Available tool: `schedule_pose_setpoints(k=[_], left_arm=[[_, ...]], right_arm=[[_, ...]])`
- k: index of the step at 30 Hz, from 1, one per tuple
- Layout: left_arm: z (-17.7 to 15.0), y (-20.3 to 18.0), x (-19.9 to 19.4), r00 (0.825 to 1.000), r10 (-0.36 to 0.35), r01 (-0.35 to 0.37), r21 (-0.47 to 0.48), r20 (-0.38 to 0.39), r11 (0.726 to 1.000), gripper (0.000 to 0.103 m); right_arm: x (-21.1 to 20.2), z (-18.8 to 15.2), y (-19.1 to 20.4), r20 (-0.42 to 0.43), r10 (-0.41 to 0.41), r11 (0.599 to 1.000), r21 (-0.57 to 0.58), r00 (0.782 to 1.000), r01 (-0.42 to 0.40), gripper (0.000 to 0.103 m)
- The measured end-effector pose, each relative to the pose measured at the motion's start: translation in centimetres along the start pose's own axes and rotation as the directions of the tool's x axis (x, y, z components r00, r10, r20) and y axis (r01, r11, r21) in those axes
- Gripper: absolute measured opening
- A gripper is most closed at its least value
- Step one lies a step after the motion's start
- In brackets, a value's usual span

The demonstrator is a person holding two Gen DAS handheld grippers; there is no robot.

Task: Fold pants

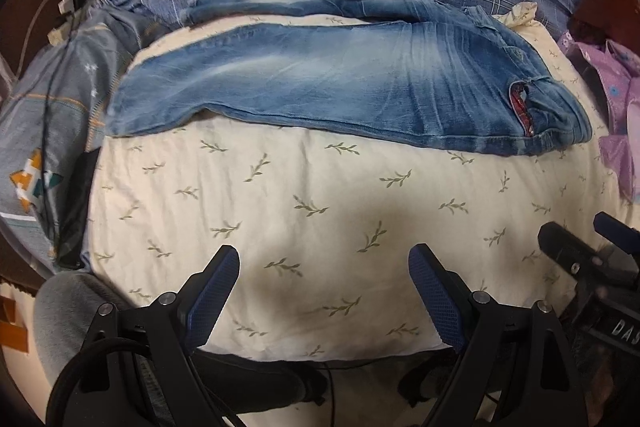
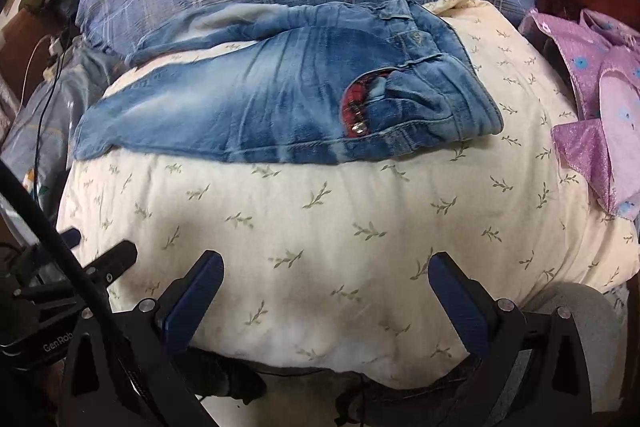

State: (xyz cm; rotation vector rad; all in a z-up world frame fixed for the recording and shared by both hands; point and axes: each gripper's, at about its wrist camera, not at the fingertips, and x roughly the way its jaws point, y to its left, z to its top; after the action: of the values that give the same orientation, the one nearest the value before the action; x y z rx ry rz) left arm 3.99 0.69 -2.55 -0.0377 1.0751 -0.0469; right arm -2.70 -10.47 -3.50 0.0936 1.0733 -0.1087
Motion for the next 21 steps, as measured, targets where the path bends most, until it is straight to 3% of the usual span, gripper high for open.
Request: schedule_pose_setpoints(k=[6,9,12,14,16,18,21], left_arm=[[2.9,1.6,2.5,0.996,-0.091,0.090,-0.056,-0.021,0.994,0.087],[5.0,2.4,5.1,0.991,-0.126,0.121,-0.093,-0.053,0.988,0.087],[6.9,3.3,8.1,0.973,-0.209,0.193,-0.160,-0.093,0.968,0.085],[7.7,3.9,9.7,0.960,-0.264,0.240,-0.206,-0.094,0.949,0.085],[8.6,4.5,10.3,0.961,-0.269,0.250,-0.232,-0.057,0.940,0.085],[9.3,4.9,11.1,0.948,-0.317,0.302,-0.248,-0.021,0.920,0.085],[9.8,5.4,12.5,0.941,-0.339,0.323,-0.302,-0.003,0.897,0.085]], right_arm=[[0.7,2.1,-4.2,0.024,0.086,0.991,0.101,0.996,-0.088,0.102],[1.8,4.3,-7.3,0.030,0.078,0.984,0.156,0.997,-0.082,0.102],[3.8,6.1,-9.9,0.038,0.058,0.979,0.195,0.998,-0.064,0.102],[5.1,6.6,-11.0,0.032,0.069,0.971,0.227,0.997,-0.074,0.099],[6.0,6.6,-11.9,0.072,0.119,0.957,0.257,0.990,-0.134,0.093],[6.6,6.4,-12.9,0.093,0.164,0.936,0.299,0.982,-0.185,0.077],[5.6,6.8,-13.6,0.169,0.195,0.918,0.316,0.966,-0.241,0.071]])
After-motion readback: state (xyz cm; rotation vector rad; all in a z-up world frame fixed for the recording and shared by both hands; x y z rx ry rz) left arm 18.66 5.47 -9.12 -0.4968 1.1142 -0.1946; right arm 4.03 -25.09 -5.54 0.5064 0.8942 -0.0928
